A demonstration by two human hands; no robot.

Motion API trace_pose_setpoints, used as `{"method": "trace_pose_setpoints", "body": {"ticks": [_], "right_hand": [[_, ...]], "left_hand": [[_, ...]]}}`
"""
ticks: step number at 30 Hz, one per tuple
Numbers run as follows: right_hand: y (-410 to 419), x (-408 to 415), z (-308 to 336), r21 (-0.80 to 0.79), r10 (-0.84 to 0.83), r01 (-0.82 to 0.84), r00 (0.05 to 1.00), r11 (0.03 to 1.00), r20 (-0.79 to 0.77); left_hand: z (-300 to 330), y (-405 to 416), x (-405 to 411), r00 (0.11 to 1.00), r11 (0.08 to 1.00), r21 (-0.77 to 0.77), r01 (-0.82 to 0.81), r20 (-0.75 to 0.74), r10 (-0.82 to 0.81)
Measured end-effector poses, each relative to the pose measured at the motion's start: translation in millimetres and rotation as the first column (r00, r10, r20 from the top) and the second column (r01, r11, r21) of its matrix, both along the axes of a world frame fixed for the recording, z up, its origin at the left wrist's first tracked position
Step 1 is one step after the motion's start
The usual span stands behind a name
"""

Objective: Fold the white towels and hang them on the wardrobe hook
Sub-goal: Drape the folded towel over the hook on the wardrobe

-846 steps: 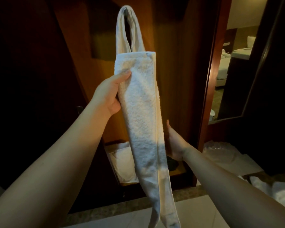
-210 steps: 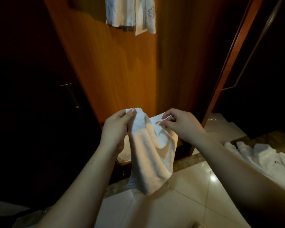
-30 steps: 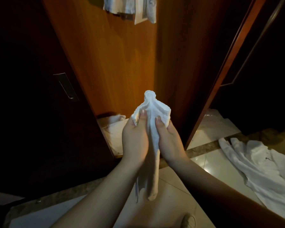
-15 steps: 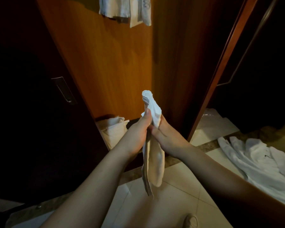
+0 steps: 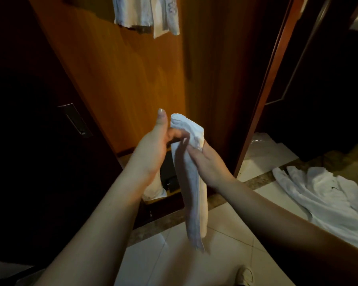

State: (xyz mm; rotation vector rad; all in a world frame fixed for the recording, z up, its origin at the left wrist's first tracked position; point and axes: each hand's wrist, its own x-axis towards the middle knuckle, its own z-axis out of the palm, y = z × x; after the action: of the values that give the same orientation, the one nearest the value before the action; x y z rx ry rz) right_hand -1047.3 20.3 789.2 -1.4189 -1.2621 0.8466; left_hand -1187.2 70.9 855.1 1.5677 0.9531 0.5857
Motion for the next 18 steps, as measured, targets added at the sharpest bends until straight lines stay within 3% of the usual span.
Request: {"method": "trace_pose_setpoints", "body": {"ticks": [3,5,8,10,15,18], "right_hand": [[4.9,15.0,11.3,-0.013,0.060,-0.065,0.975,0.998,-0.214],[7.5,22.6,24.0,0.004,0.100,-0.104,0.949,0.995,-0.299],[8.2,28.7,48.9,0.043,0.132,-0.125,0.923,0.991,-0.363],[10.9,33.8,62.6,0.084,0.157,-0.134,0.907,0.987,-0.391],[18.8,47.1,84.8,0.154,0.157,-0.095,0.871,0.984,-0.465],[25.6,60.4,91.7,0.117,0.115,-0.061,0.831,0.991,-0.545]], "left_hand": [[-5.7,11.2,-1.3,0.962,0.945,0.184,-0.270,0.089,0.258],[-13.3,24.8,-0.6,0.950,0.936,0.175,-0.304,0.127,0.285],[-27.0,40.1,-1.1,0.973,0.992,-0.032,-0.124,0.193,0.128],[-35.4,46.5,-3.0,0.980,0.996,-0.087,0.014,0.201,0.003],[-34.3,35.4,9.7,0.975,0.989,-0.088,0.117,0.198,-0.098],[-23.5,26.9,16.8,0.965,0.988,-0.059,0.145,0.231,-0.128]]}}
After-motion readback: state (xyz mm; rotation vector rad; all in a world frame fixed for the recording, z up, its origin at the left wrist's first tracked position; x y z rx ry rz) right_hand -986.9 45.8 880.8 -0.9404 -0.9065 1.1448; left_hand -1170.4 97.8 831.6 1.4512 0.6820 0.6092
